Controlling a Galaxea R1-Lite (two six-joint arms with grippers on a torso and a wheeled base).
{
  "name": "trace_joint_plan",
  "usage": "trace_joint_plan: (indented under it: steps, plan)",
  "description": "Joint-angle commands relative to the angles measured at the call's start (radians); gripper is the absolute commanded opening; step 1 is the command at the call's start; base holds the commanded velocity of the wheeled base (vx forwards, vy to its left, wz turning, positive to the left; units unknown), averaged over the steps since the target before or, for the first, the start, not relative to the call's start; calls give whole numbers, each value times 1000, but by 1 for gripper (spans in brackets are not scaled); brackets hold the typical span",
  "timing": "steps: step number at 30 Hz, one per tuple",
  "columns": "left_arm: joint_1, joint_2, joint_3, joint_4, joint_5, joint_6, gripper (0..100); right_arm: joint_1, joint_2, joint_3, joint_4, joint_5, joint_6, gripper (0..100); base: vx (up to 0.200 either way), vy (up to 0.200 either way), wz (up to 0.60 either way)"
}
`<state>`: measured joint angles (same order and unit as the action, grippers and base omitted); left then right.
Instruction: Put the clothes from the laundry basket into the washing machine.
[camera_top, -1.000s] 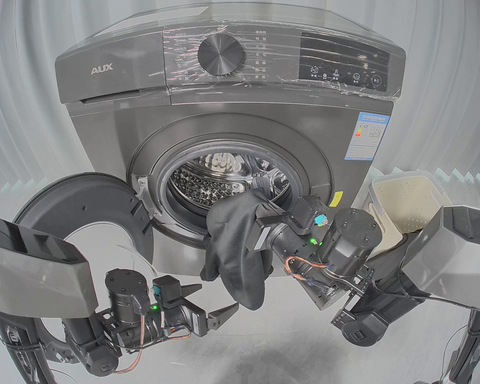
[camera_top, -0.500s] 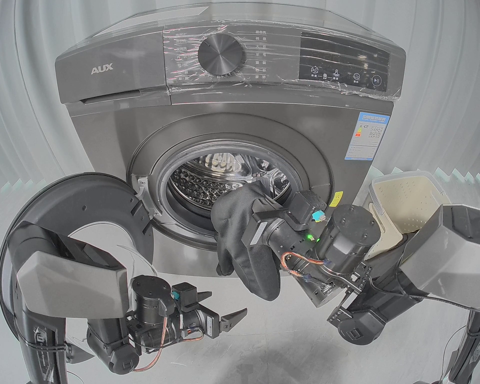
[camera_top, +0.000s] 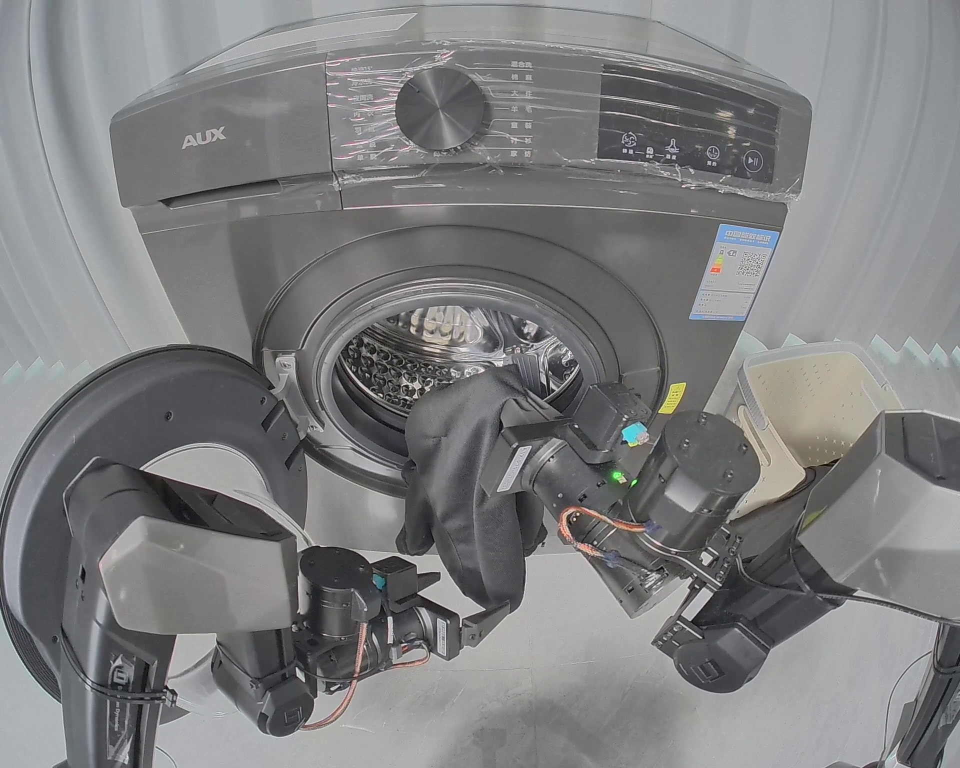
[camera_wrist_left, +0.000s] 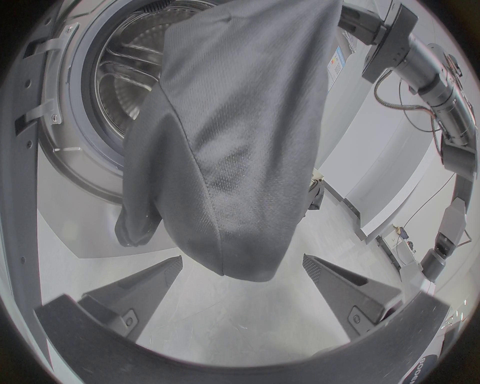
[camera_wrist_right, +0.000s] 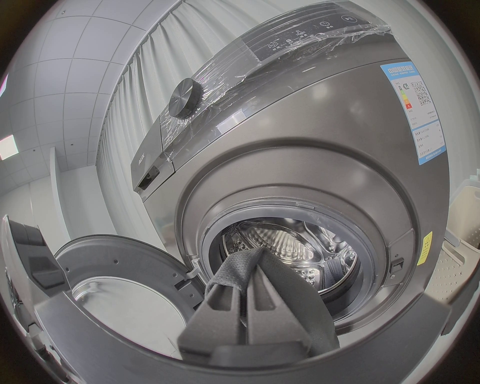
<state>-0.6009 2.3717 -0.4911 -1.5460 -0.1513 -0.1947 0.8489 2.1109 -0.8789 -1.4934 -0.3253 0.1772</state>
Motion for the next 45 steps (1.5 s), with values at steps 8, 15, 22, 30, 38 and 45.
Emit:
trace_joint_plan:
  steps: [8,15,22,30,38,45]
  plan:
    - [6,115,-165,-2,122,3,0,27,8,0,-7,0,2,0,0,0,0]
    - [7,139,-208,-3,156,1,0,29,8,3,-7,-9,4,0,0,0,0]
    - [7,32,-115,-8,156,0,0,2,29,1,-5,-14,4,0,0,0,0]
    - [-27,-287,141,-6,118,-2,0,-36,60,5,-4,-12,4,0,0,0,0]
    - [-39,-612,282,-2,-24,-5,0,-28,126,8,-5,-12,10,0,0,0,0]
    - [-28,-678,235,-3,-76,-19,0,-18,181,18,-8,-11,16,0,0,0,0]
